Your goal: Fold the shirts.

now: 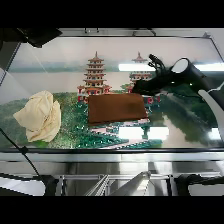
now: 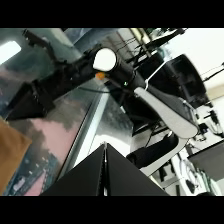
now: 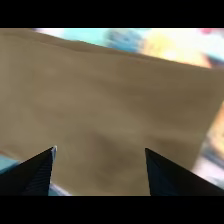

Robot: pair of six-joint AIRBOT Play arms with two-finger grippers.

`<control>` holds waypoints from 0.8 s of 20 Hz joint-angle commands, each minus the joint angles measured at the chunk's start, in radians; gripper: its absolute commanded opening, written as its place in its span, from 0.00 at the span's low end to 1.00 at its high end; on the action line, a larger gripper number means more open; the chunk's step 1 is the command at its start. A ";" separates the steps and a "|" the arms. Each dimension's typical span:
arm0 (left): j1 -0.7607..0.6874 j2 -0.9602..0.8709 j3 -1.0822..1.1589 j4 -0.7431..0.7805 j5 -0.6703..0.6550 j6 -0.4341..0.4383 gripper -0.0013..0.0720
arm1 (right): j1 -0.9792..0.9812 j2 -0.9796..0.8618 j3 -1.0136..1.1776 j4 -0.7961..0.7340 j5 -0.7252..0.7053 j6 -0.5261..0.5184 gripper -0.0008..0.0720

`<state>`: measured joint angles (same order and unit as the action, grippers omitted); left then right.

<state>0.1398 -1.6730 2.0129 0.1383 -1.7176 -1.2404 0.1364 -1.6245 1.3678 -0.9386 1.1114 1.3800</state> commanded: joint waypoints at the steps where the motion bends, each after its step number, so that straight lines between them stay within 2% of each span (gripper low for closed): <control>1: -0.047 0.010 0.000 0.070 0.001 -0.011 0.02 | -0.136 -0.036 -0.064 -0.050 0.034 0.050 0.88; 3: -0.077 0.010 0.000 0.081 0.000 -0.018 0.02 | -0.154 -0.108 -0.064 0.026 0.035 -0.012 0.88; 6: -0.111 0.010 0.000 0.081 0.016 -0.019 0.02 | -0.127 -0.203 -0.064 0.249 0.068 -0.165 0.88; 10: -0.141 0.010 0.000 0.080 0.044 -0.025 0.02 | -0.051 -0.253 -0.063 0.271 0.065 -0.187 0.87; 11: -0.149 0.010 0.000 0.081 0.051 -0.025 0.02 | -0.039 -0.254 -0.063 0.283 0.064 -0.204 0.79; 12: -0.156 0.010 0.000 0.080 0.053 -0.026 0.02 | -0.036 -0.253 -0.061 0.320 0.069 -0.234 0.39; 13: -0.163 0.010 0.000 0.080 0.053 -0.027 0.02 | -0.040 -0.251 -0.053 0.360 0.084 -0.271 0.05; 16: -0.183 0.010 0.000 0.081 0.058 -0.036 0.02 | -0.117 -0.204 -0.003 0.379 0.138 -0.285 0.04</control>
<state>-0.0254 -1.6634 2.0129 0.2203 -1.6699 -1.2690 0.0631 -1.8572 1.3315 -0.6182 1.2068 1.1351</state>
